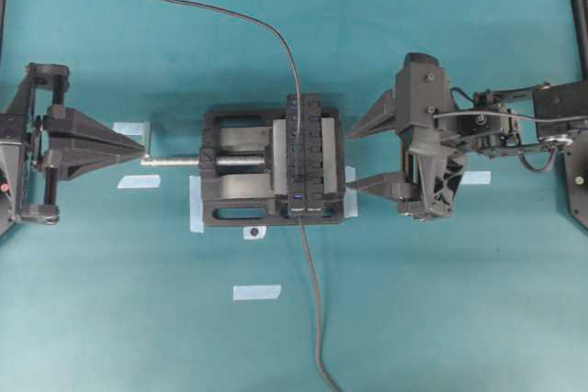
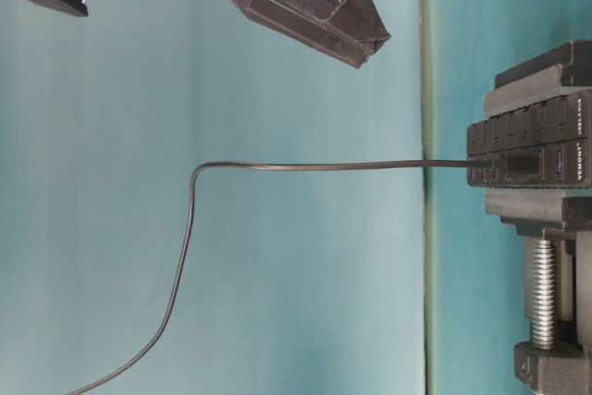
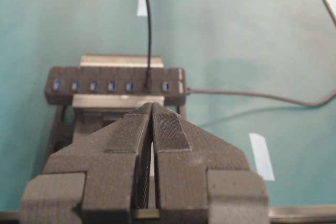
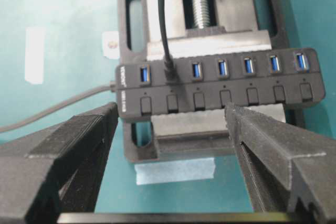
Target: Insert the USB into the second port from the front of the fixed hub.
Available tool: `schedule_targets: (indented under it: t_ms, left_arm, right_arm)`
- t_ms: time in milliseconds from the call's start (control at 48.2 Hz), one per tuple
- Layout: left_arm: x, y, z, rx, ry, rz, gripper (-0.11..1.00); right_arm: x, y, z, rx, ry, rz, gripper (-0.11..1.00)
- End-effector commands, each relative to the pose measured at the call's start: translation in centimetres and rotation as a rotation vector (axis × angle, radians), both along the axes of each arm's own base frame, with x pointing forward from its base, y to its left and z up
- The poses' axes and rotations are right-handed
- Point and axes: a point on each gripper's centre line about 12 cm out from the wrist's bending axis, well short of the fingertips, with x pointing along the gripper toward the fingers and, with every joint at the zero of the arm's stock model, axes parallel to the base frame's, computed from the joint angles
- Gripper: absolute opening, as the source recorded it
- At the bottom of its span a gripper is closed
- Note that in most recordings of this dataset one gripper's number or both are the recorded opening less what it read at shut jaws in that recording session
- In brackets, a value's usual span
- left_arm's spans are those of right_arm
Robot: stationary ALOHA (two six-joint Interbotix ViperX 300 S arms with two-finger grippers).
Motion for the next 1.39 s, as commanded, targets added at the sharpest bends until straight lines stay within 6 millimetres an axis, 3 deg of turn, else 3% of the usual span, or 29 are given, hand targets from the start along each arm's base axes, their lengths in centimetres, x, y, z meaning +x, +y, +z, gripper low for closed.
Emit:
schedule_targets:
  t_ms: [0, 1369]
  left_arm:
    - [0.2, 0.0, 0.4, 0.000, -0.012, -0.002, 0.00]
    - [0.2, -0.3, 0.4, 0.000, -0.014, -0.015, 0.00]
  right_arm:
    - [0.2, 0.0, 0.8, 0.002, -0.028, -0.001, 0.87]
    - [0.9, 0.4, -0.7, 0.003, -0.011, 0.008, 0.87]
